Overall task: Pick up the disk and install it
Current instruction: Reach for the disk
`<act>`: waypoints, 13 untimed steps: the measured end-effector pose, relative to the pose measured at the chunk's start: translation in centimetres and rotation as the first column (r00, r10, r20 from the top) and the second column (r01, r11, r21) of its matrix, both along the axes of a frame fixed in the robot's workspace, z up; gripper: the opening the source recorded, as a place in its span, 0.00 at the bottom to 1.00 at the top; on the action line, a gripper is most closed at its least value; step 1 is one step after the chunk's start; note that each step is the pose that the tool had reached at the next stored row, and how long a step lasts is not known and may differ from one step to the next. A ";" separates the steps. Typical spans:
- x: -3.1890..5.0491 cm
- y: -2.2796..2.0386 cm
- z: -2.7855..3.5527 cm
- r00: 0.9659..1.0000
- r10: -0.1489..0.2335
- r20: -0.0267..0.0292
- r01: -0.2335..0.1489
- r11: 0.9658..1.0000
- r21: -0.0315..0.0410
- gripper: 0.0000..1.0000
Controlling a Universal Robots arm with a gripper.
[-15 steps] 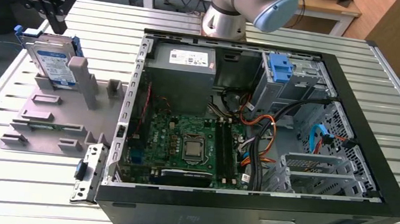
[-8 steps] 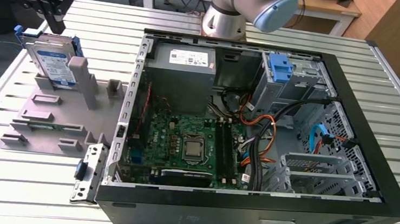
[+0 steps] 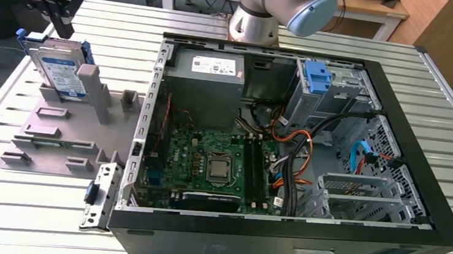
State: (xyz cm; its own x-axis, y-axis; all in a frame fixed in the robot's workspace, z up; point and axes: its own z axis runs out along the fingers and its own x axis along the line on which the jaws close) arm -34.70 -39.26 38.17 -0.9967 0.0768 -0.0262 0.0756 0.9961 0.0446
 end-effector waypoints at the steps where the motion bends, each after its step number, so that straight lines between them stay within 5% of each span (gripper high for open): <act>1: -0.01 0.06 -0.01 1.000 0.000 0.000 0.000 1.000 0.000 0.11; 13: -1.41 1.49 -0.59 1.000 0.000 0.000 0.000 1.000 0.000 0.11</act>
